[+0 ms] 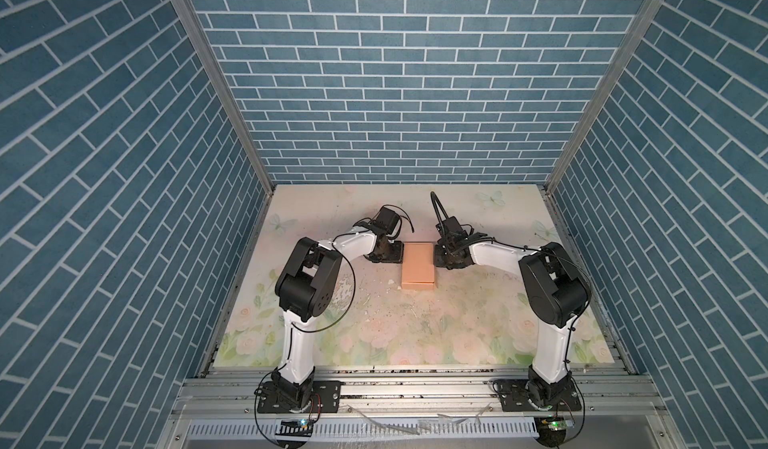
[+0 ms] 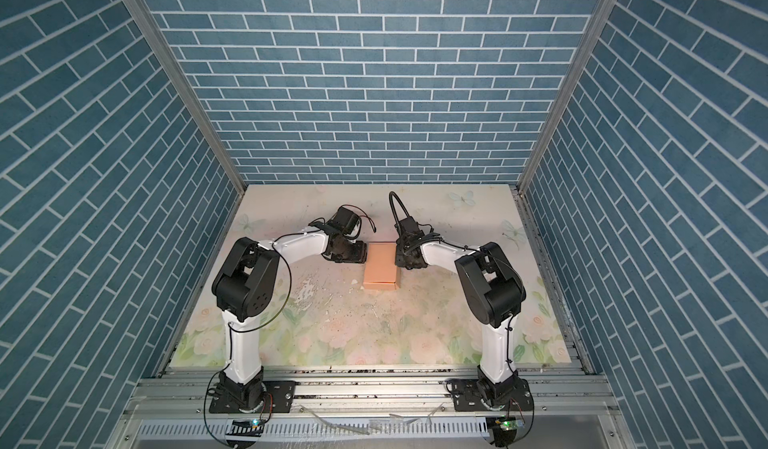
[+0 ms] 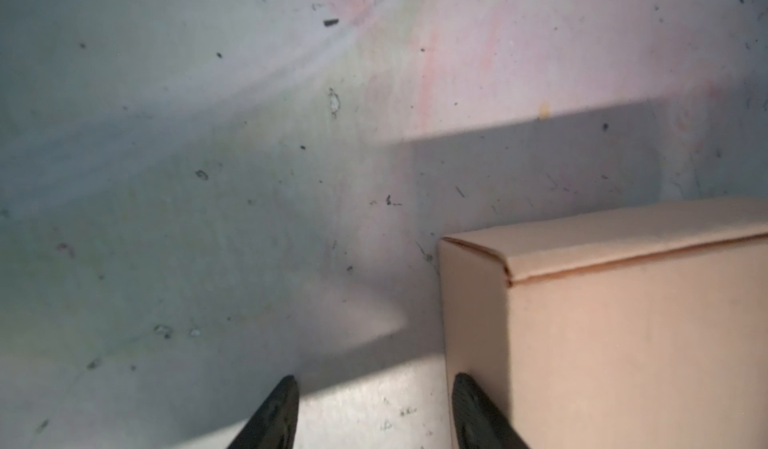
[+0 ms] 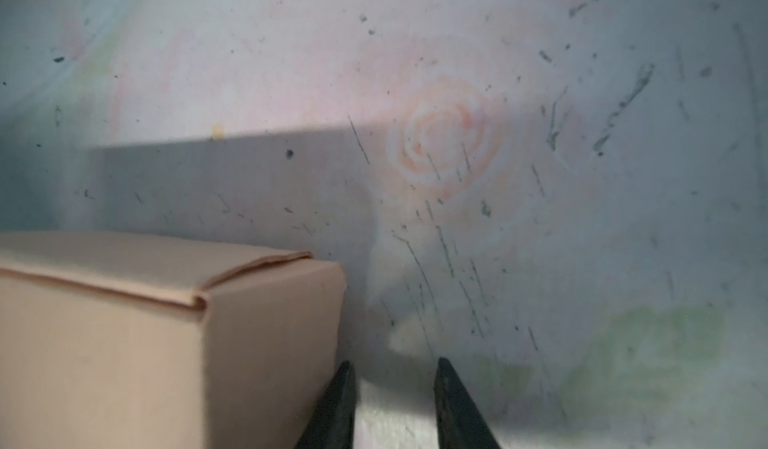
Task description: Fold the paper box
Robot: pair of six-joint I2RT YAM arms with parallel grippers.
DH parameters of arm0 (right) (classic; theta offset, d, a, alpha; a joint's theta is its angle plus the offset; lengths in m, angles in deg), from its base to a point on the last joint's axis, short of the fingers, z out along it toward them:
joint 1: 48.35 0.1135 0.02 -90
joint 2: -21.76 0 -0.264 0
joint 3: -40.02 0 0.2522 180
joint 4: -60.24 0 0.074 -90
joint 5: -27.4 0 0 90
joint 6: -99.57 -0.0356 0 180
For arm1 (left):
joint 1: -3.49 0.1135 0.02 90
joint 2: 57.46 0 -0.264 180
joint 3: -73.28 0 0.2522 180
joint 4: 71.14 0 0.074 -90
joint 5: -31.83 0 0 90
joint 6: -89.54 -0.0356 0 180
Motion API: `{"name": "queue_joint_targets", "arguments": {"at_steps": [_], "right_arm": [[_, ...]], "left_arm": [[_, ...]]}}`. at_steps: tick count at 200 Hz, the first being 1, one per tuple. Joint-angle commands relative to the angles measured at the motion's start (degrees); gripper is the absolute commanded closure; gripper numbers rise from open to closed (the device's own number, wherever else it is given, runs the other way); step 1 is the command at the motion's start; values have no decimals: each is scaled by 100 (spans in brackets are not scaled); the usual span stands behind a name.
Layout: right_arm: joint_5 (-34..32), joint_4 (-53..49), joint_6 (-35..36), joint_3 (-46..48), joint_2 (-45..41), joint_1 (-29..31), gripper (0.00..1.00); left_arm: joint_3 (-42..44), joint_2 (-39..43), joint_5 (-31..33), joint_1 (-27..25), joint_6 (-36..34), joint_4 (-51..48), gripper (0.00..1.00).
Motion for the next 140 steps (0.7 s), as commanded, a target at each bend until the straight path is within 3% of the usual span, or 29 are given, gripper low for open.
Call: {"name": "queue_joint_targets", "arguments": {"at_steps": [1,38,63,140], "right_arm": [[166,-59,-104,-83,248,85,66],[233,2,-84,-99,259,94,66],[-76,-192,4,10,122,28,65],[-182,165,-74,1193,-849,-405,62]], "left_arm": [[-141,-75,-105,-91,-36,-61,39],[-109,-72,-84,-109,-22,-100,39],[15,23,-16,-66,-32,-140,39],[800,858,408,49,135,-175,38]]}}
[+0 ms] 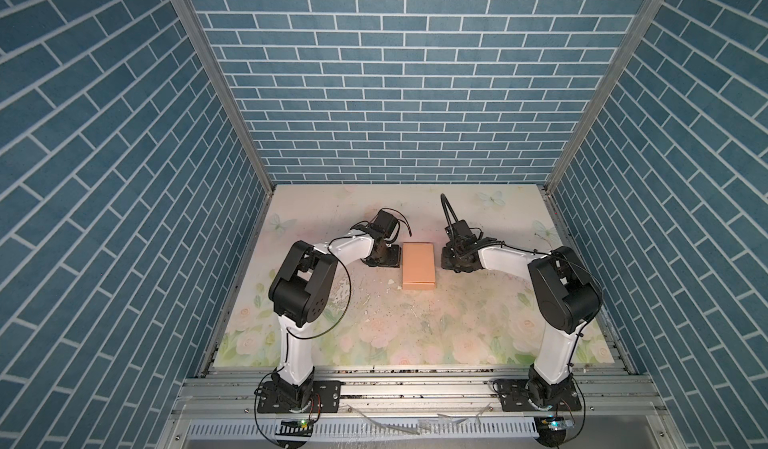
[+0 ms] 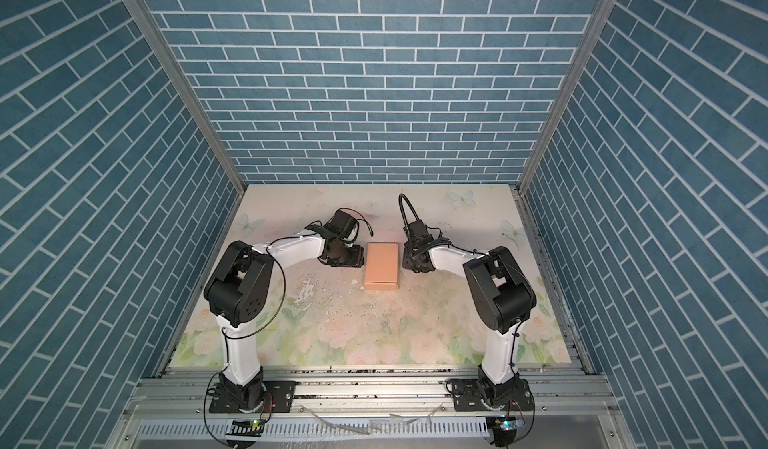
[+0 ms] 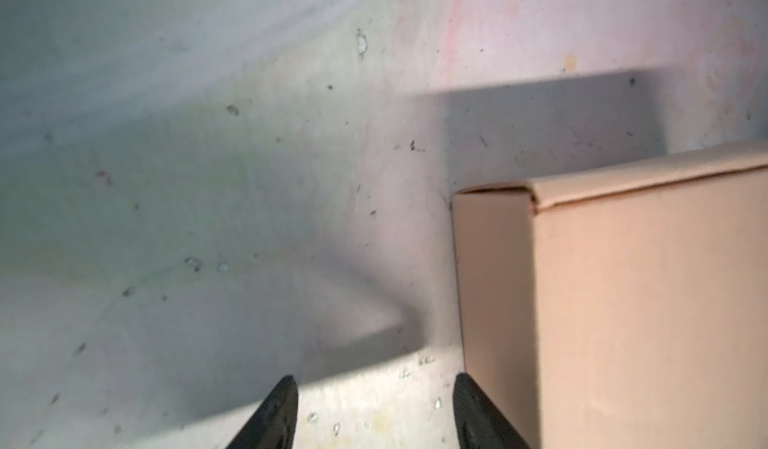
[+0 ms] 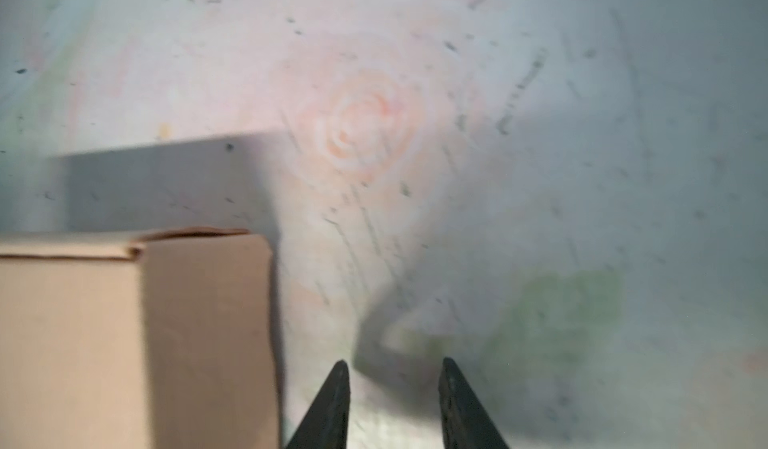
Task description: Fold the paper box
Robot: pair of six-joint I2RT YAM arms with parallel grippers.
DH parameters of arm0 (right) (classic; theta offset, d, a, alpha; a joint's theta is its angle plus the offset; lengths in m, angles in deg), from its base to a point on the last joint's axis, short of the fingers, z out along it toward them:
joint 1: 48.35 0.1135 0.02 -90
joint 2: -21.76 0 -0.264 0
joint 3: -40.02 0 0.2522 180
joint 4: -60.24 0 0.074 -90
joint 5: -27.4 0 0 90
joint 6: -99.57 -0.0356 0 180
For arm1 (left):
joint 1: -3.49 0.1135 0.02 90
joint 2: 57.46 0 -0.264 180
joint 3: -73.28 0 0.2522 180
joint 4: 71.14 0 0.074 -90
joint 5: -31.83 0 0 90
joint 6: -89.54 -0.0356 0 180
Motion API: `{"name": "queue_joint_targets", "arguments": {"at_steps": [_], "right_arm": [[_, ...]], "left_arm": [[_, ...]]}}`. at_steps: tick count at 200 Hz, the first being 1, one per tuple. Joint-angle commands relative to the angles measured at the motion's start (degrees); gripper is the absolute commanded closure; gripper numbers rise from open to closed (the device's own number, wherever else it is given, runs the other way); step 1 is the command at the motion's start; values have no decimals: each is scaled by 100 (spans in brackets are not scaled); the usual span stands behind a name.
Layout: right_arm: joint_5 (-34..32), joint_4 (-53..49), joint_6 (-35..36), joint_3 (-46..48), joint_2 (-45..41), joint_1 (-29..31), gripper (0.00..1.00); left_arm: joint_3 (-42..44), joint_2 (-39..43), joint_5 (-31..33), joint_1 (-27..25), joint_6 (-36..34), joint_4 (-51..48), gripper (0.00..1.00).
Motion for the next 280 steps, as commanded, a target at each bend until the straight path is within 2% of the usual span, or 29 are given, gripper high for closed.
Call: {"name": "queue_joint_targets", "arguments": {"at_steps": [1,38,71,136,210,253,280], "right_arm": [[-77,-134,-92,369,-279,-56,62],[128,258,-316,1061,-731,19,62],[219,394,-473,1283,-812,375,63],[225,322,-908,1160,-631,1100,63],[771,1124,-1476,1410,-483,1134,63],[773,1050,-1435,1320,-364,1135,63],[472,780,-1219,1373,-470,1023,63]], "left_arm": [[249,367,205,34,77,-125,38],[873,820,205,-49,341,-18,38],[1304,1107,198,-289,647,57,38],[1331,798,206,-853,984,156,38],[1104,632,47,-1049,1046,282,38],[1005,594,53,-1041,1037,171,38],[1083,808,163,-869,1020,92,35]]}}
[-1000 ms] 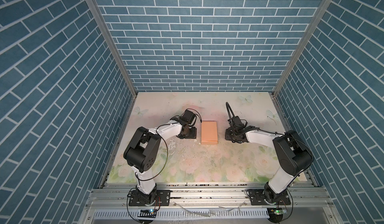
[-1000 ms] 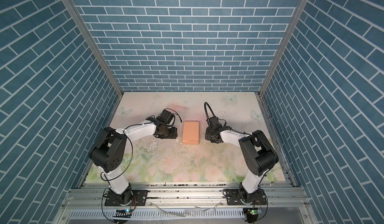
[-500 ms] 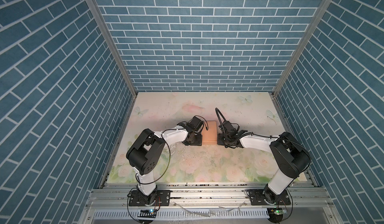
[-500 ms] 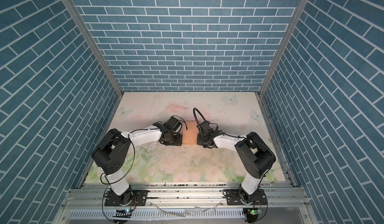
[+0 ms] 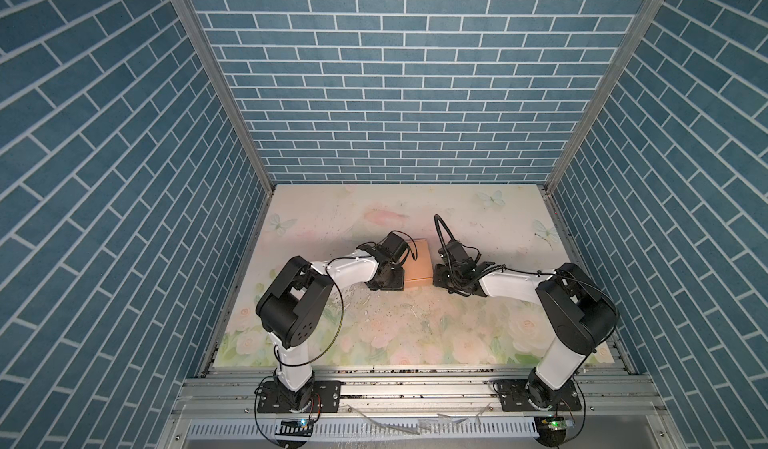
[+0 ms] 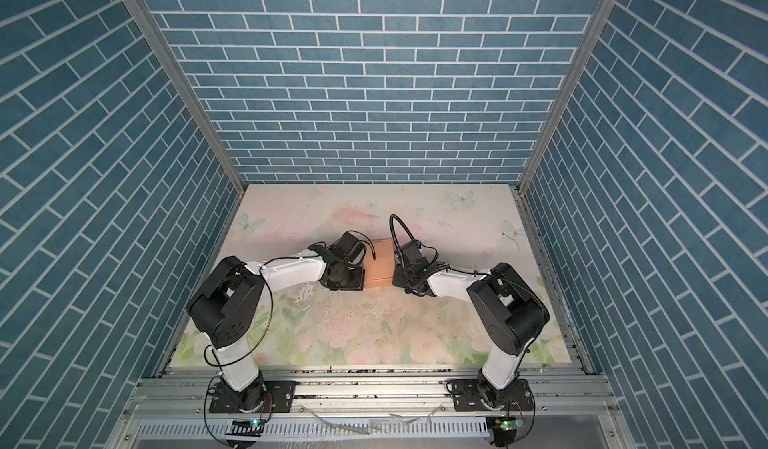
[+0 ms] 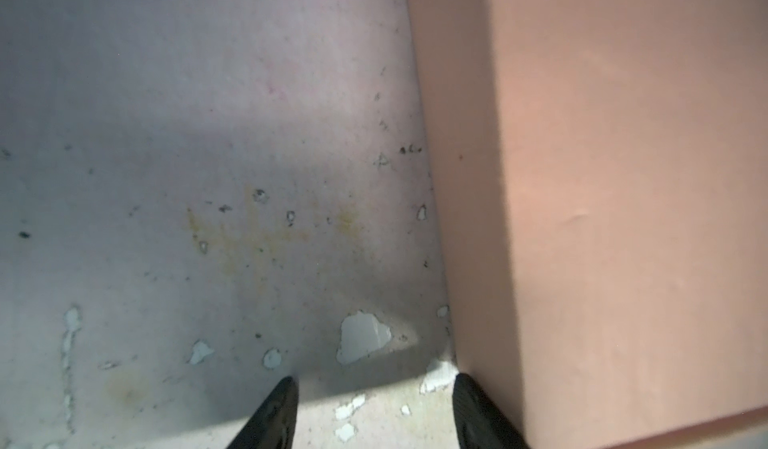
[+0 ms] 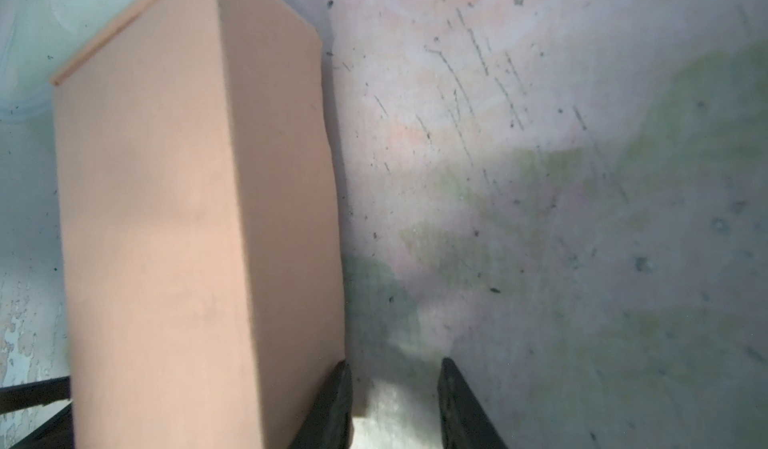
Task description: Fold the paper box
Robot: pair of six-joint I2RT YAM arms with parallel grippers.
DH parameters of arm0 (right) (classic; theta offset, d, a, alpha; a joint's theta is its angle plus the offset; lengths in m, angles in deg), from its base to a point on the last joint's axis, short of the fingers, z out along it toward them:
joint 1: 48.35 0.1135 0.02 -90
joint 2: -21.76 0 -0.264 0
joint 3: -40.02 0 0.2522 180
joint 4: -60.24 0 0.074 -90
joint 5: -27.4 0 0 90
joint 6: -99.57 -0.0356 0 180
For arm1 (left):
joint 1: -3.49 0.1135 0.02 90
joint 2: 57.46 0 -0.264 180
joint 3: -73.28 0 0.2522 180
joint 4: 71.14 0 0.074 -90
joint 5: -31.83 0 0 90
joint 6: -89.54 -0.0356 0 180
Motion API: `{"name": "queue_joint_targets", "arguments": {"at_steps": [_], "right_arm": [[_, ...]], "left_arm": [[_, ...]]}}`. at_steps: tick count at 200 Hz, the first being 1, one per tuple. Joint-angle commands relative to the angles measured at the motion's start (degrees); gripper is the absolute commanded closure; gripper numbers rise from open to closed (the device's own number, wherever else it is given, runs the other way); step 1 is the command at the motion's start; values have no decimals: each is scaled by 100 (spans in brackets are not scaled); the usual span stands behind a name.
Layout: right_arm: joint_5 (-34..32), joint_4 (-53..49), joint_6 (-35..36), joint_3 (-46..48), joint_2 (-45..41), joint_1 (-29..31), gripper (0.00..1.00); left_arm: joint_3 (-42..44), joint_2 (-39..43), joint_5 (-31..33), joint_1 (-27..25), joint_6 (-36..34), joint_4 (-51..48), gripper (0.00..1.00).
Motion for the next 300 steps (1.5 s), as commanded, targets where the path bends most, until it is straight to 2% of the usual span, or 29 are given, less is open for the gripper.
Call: {"name": "queue_joint_targets", "arguments": {"at_steps": [1,27,54,87,118,161,222,243,275,300], "right_arm": [[351,-460,-79,105,223,27,63],[233,-527,202,274,-34,-222,52],[85,-709,656,298,-526,-545,36],[-101,-1167,1212,65,-1133,-998,27],[-266,-1429,1752,-76,-1932,-1403,24],[-688,-1481,2620,133,-3317,-2038,22],[-1290,-849,3442,1163,-4824,-2819,22],[-1344,-346,3483,1589,-5052,-3140,22],[-1279,544,3468,2248,-4861,-3667,22],[-1049,1239,3400,2649,-4524,-4128,22]], "left_arm": [[-73,61,-220,0,-12,102,35],[-67,460,133,116,-179,-119,22],[-160,918,669,250,-361,-467,1],[-203,1451,798,613,-504,-639,0],[-341,2057,878,1035,-719,-871,0],[-297,3206,1415,1430,-1295,-837,1],[1026,4950,2344,1746,-2000,387,0],[1481,5277,2275,2246,-1957,707,0],[2327,5359,1950,3282,-1715,1316,0],[3207,5196,2155,3622,-1928,2250,1]]}}
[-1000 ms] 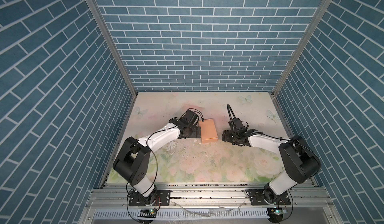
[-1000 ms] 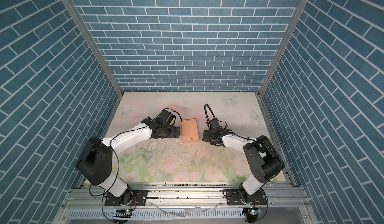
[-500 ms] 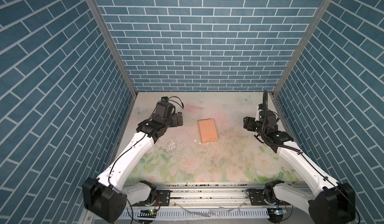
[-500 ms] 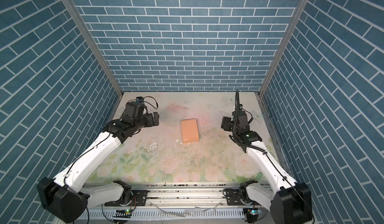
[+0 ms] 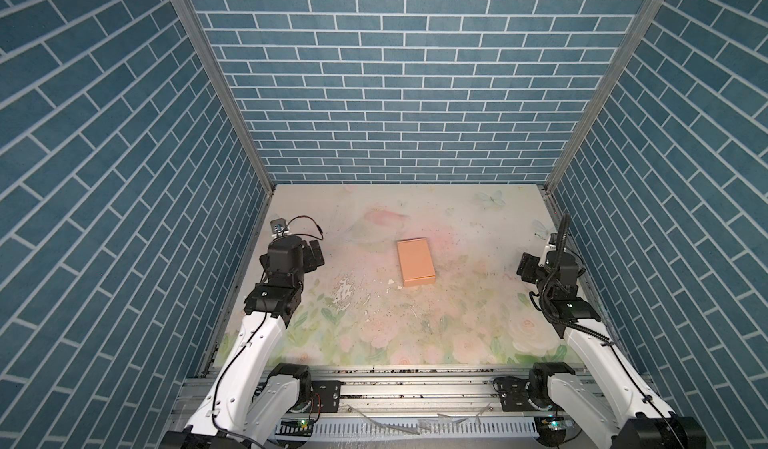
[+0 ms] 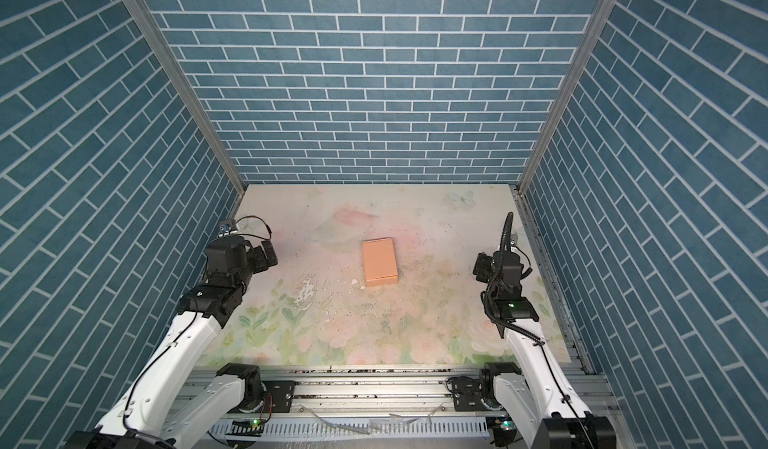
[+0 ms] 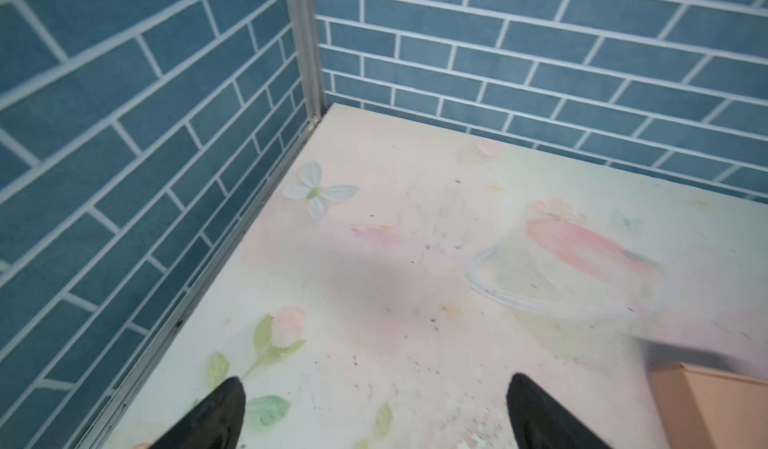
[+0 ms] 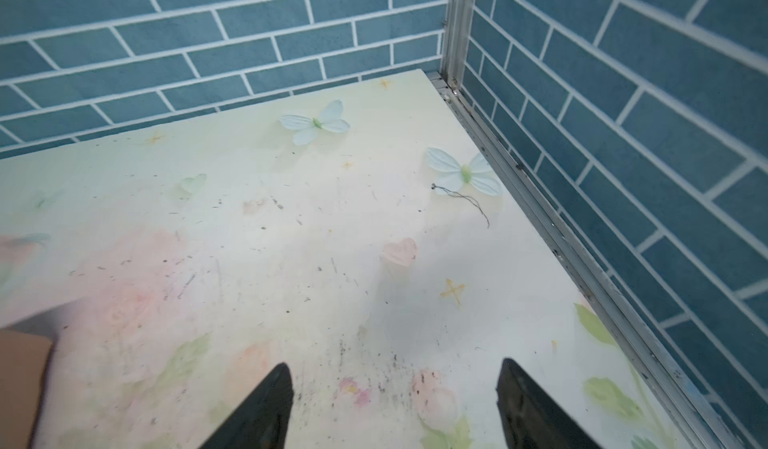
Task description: Fold the paper box
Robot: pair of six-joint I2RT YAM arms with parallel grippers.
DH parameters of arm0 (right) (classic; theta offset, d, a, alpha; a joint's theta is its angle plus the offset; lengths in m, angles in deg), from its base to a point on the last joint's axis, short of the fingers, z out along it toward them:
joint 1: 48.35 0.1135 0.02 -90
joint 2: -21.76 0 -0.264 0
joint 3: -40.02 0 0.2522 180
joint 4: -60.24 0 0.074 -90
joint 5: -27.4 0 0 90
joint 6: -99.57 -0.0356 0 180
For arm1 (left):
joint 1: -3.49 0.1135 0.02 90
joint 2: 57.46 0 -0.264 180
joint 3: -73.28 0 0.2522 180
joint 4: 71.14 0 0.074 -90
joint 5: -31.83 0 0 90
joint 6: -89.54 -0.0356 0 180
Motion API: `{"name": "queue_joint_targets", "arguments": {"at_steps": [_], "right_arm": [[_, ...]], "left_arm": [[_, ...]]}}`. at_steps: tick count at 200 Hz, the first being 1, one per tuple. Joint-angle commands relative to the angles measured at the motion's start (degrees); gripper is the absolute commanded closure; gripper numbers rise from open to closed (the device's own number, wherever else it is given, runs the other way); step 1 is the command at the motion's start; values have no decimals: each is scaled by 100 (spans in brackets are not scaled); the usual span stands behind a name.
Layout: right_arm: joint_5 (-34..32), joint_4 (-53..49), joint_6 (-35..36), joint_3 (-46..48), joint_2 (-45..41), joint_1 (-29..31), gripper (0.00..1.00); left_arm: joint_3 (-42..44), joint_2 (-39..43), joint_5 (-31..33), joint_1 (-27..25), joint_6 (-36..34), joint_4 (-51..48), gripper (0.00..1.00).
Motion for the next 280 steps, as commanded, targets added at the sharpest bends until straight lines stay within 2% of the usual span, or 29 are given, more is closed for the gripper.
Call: {"name": "queue_joint_targets", "arguments": {"at_steps": [1,27,58,83,90,129,154,177,190,202,215,229,252,270,280], "right_arm": [[116,1008,118,315,259,-362,22],[455,1832,21,622,581,-705,23],[559,2660,4,744,1326,-919,23],[671,3536,-32,880,1952,-974,23],[730,3331,-66,753,2025,-1027,23],[821,3544,48,613,2309,-1074,24],[899,3654,119,598,2381,-1078,24],[903,3909,186,570,2551,-1076,25],[953,4326,288,666,2718,-1072,25],[988,5004,301,835,2982,-1065,24],[953,4965,337,877,2922,-1041,24],[951,5133,355,954,2935,-1025,24],[922,5533,516,1065,3134,-885,24],[940,6469,828,1125,3830,-644,24],[863,5715,909,968,3568,-559,24]], "left_arm": [[616,-136,106,259,-146,971,0],[817,-557,-116,695,17,1420,0],[894,-1033,-658,850,-392,2073,0],[1042,-1556,-1441,1362,-213,2736,0],[1075,-1681,-1497,1418,-220,2934,0],[1295,-2426,-1754,1447,-421,4158,0],[1432,-2637,-1582,1438,-658,4804,0],[1500,-2977,-1585,1348,-597,5411,0],[1275,-3011,-1217,1002,-874,5033,0],[1207,-3167,-1259,586,-1404,5149,0],[1434,-3588,-1051,109,-1948,6020,0],[1669,-3629,-357,80,-1681,6440,0],[1671,-3625,-333,95,-1641,6447,0],[1675,-3619,-341,102,-1647,6432,1],[1663,-3621,-338,101,-1641,6432,0]]}}
